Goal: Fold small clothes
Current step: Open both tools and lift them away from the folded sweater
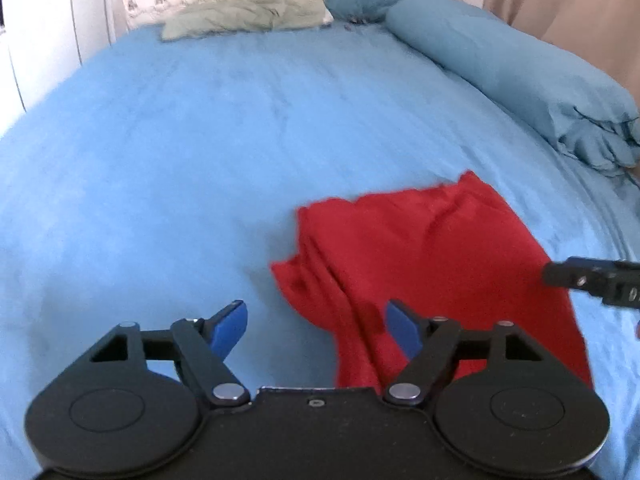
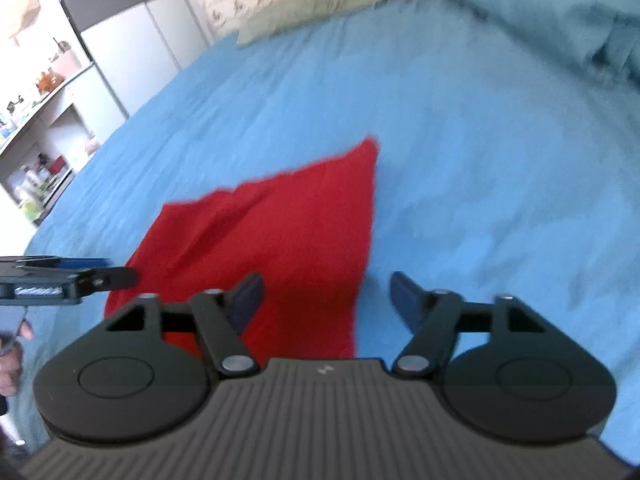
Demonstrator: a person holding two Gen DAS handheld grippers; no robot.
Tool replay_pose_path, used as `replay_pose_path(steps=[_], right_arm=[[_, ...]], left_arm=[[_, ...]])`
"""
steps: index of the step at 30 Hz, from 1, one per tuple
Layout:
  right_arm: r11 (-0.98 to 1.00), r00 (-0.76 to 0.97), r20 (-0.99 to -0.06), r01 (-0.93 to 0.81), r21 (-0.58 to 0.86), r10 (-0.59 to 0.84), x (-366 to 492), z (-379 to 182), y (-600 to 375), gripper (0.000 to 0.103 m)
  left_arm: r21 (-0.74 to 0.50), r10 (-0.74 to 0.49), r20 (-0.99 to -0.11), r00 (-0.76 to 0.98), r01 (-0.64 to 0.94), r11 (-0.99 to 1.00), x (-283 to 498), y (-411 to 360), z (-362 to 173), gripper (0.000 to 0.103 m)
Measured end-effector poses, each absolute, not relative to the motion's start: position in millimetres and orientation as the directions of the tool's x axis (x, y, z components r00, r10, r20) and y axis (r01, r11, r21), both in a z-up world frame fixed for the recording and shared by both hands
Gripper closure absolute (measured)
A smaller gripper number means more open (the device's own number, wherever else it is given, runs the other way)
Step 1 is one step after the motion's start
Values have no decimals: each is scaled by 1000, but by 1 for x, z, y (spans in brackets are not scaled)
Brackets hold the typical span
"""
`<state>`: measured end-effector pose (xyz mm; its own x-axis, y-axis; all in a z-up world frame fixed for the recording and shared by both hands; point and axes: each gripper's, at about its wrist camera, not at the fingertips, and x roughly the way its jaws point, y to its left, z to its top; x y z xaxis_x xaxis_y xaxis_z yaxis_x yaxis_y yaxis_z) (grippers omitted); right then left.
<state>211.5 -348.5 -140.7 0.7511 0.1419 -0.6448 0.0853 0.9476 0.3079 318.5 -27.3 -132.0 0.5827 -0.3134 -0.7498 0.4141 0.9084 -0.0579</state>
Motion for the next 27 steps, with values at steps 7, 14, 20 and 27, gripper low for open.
replay_pose_path(steps=[7, 14, 20, 27], right_arm=[[957, 698, -712, 149, 250, 78, 243, -168, -351, 15], [957, 720, -690, 139, 256, 80, 233, -163, -356, 13], [968, 792, -607, 104, 230, 59, 197, -93, -346, 11], [987, 829, -559, 105, 124, -18, 120, 2, -312, 0]], left_arm=[[-17, -257, -793, 552, 403, 915, 327, -39, -169, 20], [-44, -251, -799, 546, 363, 931, 332, -30, -157, 26], [-14, -254, -717, 649, 351, 936, 292, -22, -85, 24], [13, -235, -629, 741, 312, 950, 209, -9, 4, 0]])
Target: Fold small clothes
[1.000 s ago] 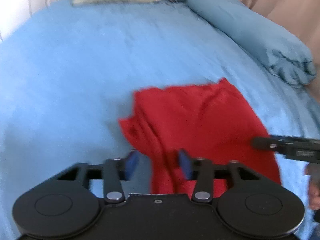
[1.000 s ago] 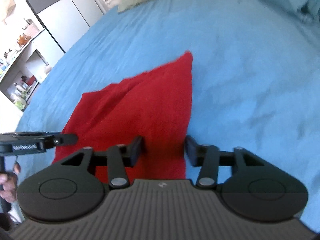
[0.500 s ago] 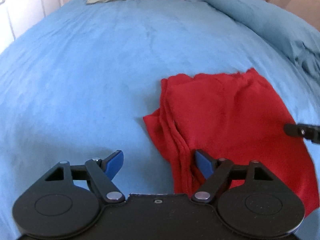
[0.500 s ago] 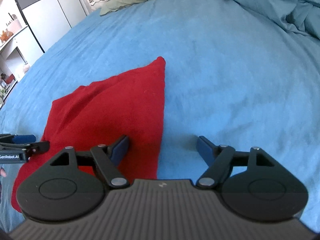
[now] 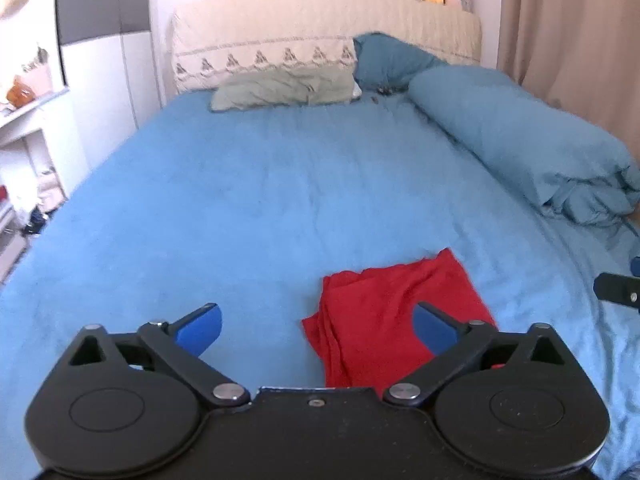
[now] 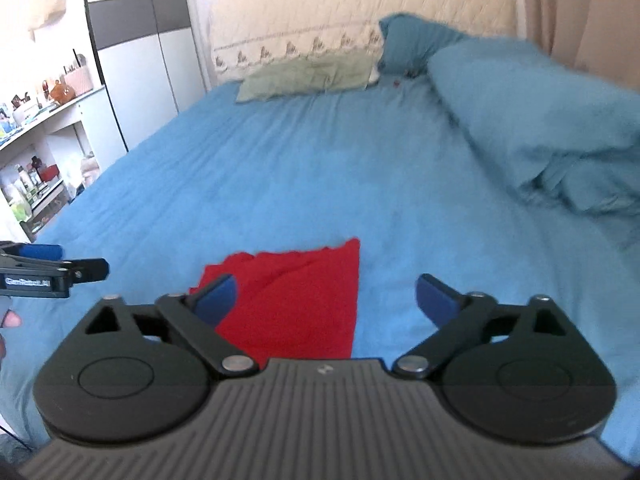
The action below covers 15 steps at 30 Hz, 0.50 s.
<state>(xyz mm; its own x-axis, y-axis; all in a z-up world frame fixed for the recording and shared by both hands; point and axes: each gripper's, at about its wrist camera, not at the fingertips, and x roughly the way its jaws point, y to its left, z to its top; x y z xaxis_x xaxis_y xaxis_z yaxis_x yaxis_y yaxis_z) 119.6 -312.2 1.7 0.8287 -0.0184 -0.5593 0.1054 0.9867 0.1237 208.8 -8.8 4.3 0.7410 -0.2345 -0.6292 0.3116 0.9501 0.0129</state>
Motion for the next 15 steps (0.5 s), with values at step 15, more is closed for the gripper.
replay_pose_path(steps=[15], right_arm=[[973, 699, -697, 232, 8, -160, -17, 40, -259, 0]], left_arm=[[35, -114, -700, 705, 193, 981, 71, 4, 25, 0]])
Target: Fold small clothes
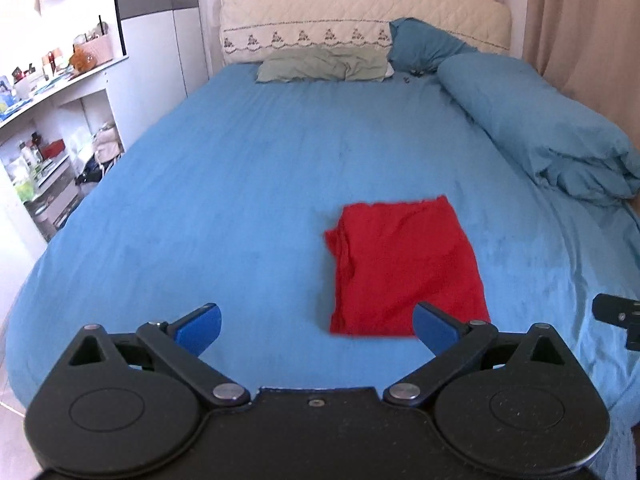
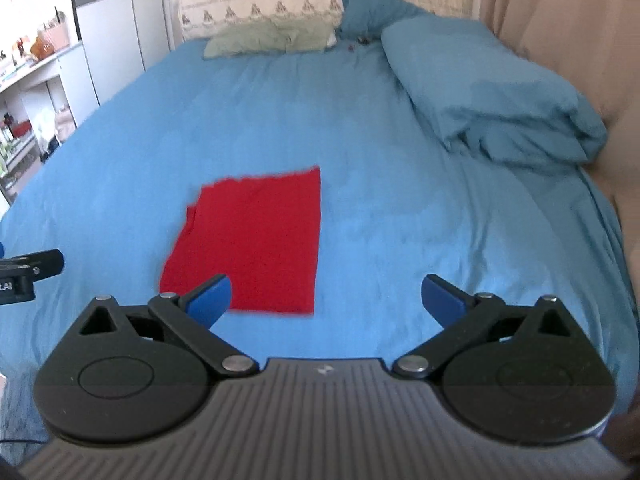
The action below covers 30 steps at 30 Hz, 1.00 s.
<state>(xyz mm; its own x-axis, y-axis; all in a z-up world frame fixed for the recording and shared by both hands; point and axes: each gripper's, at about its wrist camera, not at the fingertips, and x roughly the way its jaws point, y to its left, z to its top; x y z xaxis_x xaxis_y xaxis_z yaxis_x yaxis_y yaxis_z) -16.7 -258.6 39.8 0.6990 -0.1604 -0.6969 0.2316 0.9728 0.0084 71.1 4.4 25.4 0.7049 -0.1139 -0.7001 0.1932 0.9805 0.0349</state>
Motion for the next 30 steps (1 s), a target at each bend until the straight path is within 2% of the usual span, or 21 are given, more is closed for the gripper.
replay_pose_path(steps=[5, 11, 30], right_arm=[[968, 660, -735, 250, 18, -157, -36, 20, -253, 0], [969, 642, -749, 247, 0, -164, -44, 8, -245, 0], [962, 639, -745, 272, -9, -188, -47, 11, -250, 0]], left_arm=[[101, -75, -710, 700, 207, 973, 50, 1, 17, 0], [117, -73, -714, 696, 221, 968, 44, -5, 10, 0], [93, -94, -702, 706, 221, 971, 40, -2, 11, 0]])
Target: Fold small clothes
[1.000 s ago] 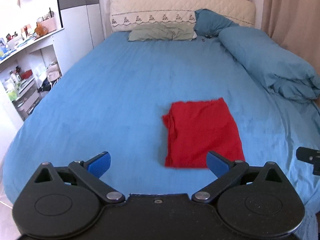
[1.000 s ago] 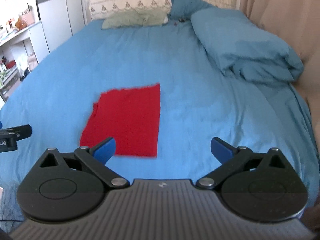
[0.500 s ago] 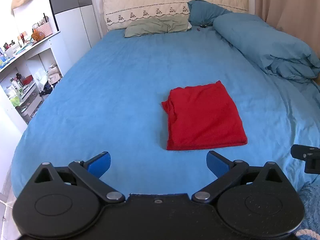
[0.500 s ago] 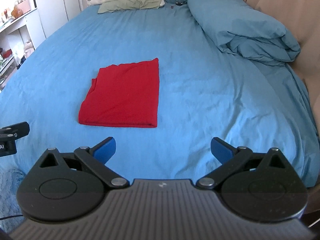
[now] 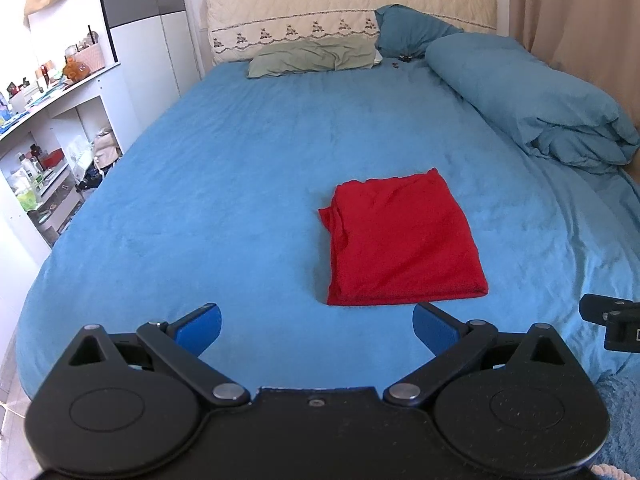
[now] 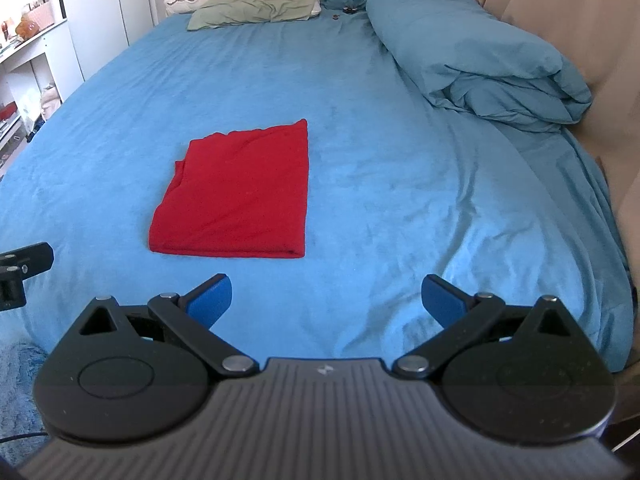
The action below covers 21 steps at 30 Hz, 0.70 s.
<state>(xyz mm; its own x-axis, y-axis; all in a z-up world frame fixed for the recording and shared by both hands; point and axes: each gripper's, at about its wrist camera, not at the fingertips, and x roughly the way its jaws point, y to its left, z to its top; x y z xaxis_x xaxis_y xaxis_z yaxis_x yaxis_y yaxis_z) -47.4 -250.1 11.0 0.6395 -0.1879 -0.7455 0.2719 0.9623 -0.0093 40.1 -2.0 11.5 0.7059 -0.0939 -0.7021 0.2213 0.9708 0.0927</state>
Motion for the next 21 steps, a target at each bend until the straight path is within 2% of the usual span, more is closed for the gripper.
replay_pose_path(steps=[21], right_arm=[[959, 645, -738, 284, -12, -201, -50, 16, -250, 0]], left_arm=[[92, -103, -682, 724, 224, 970, 36, -2, 19, 0]])
